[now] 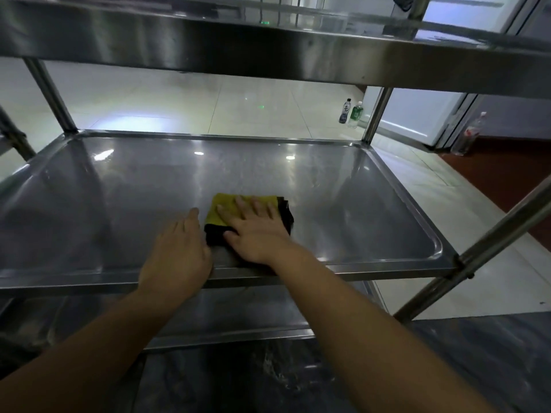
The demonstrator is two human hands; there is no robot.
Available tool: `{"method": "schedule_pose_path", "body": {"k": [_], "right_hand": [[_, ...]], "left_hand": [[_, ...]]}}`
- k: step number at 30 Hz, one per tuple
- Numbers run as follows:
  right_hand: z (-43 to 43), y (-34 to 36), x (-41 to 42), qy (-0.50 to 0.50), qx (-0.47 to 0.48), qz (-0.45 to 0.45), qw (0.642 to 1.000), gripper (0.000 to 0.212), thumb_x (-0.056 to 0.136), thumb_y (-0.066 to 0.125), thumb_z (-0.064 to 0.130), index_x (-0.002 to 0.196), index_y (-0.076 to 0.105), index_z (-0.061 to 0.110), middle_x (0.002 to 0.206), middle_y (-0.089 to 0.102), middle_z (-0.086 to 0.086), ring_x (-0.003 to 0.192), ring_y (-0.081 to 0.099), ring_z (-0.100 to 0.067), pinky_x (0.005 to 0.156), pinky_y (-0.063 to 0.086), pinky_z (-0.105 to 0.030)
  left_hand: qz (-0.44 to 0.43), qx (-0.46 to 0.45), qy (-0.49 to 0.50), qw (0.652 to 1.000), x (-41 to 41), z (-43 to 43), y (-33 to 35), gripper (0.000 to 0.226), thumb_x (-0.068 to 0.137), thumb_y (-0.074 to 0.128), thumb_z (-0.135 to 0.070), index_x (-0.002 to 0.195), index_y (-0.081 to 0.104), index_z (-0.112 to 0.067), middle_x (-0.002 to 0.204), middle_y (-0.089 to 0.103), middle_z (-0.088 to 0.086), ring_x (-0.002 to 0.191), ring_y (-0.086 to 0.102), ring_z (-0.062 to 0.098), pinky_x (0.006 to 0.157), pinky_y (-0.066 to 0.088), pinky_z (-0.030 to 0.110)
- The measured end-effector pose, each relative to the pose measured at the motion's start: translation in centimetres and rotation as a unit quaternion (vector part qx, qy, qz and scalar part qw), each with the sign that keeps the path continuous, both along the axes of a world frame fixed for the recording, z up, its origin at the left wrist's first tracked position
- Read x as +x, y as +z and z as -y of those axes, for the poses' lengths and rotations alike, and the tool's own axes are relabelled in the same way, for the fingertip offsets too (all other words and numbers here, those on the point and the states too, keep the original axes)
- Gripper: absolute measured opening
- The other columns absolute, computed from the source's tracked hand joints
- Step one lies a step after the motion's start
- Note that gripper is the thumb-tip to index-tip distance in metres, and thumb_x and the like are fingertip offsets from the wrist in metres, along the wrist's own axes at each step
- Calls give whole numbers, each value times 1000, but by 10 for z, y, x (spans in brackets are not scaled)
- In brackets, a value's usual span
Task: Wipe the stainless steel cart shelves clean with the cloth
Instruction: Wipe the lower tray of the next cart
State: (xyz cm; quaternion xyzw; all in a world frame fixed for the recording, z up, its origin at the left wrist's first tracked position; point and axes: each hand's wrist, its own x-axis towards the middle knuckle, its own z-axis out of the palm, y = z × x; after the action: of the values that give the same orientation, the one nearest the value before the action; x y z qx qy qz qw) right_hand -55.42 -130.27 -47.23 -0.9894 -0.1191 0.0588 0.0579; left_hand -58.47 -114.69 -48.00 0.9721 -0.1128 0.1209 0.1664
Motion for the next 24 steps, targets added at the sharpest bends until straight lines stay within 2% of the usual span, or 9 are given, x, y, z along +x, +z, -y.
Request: {"method": "schedule_pose_path", "body": {"k": [3,7,11,14,17,20,22,24], "right_hand": [[31,-1,23,-20,-1,5,1000,58,98,32,50,150,8,42,161,-2,5,148,-3,-22,116,-4,-42],[116,-3,41,-143,-40,28,989,56,99,27,50,151,9,39,161,3,4,147,5,-23,116,3,-41],[209,3,17,-272,-49,7,961,56,100,27,50,151,8,39,161,1,4,147,3,-22,118,4,-42],[228,7,-11,-312,-18,-14,950,57,100,30,49,151,9,39,161,-2,3,147,-2,-22,117,0,-41],[194,9,-31,-283,-13,-9,959,58,99,35,46,151,10,39,161,-1,1,147,-1,-24,117,1,-43],[131,5,-41,-153,-26,23,988,57,100,35,42,150,8,42,161,1,1,147,1,-23,116,1,-42],[97,3,-38,-86,-17,23,996,56,100,34,41,150,8,44,161,-2,2,147,-2,-22,116,-3,-42],[89,4,-21,-67,-10,10,998,55,101,34,40,150,9,44,161,-2,3,147,-3,-21,116,-4,-41]], "left_hand": [[-16,-6,14,1000,0,0,0,63,86,54,-11,143,31,1,118,57,24,105,53,38,91,40,44],[-14,-13,7,1000,-1,-4,-3,54,92,49,-21,141,35,-4,116,58,16,102,54,28,89,42,41],[-19,7,-8,1000,-2,-2,5,35,93,49,-24,122,49,-5,104,59,12,89,50,22,74,36,32],[-41,28,-3,999,2,5,11,26,91,49,-23,112,51,-8,104,59,11,91,53,24,74,39,32],[-74,-71,-1,995,6,33,12,35,91,49,-17,123,48,-4,111,59,17,103,51,32,86,44,39],[-89,-140,-22,986,8,69,7,51,91,48,-12,139,34,-3,131,49,19,122,41,33,102,35,41],[-76,-133,-21,988,7,83,3,57,90,48,-11,143,29,-2,138,44,17,127,36,31,106,30,38],[-48,-101,-23,993,5,89,-1,55,89,49,-13,141,32,-2,135,47,18,123,39,31,104,30,37]]}}
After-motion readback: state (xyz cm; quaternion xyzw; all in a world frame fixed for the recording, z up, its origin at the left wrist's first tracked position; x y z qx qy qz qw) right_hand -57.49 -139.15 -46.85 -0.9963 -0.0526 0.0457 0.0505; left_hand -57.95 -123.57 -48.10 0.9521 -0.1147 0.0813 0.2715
